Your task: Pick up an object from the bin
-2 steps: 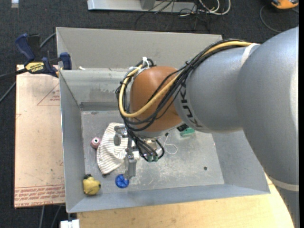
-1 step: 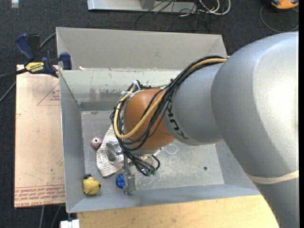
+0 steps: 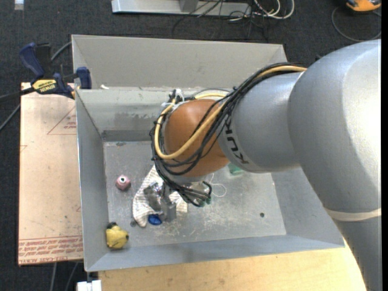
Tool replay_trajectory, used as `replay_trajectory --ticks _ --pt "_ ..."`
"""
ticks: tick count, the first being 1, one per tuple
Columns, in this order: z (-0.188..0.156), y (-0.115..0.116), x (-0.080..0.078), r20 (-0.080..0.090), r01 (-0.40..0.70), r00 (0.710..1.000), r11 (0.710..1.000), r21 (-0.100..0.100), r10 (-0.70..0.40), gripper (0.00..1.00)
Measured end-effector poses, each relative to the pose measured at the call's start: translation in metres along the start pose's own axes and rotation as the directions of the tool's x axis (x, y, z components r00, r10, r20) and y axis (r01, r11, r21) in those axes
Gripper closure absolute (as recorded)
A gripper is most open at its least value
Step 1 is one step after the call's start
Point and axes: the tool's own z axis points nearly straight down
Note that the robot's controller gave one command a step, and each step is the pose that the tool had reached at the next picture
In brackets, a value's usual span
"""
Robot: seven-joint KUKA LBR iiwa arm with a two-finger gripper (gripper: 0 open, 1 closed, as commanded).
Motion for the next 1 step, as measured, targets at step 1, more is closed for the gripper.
replay_trajectory --ticks 1 --pt "0.0015 0.0002 0.0009 -0.001 0.0 1.0 1.0 -0.001 0.0 0.0"
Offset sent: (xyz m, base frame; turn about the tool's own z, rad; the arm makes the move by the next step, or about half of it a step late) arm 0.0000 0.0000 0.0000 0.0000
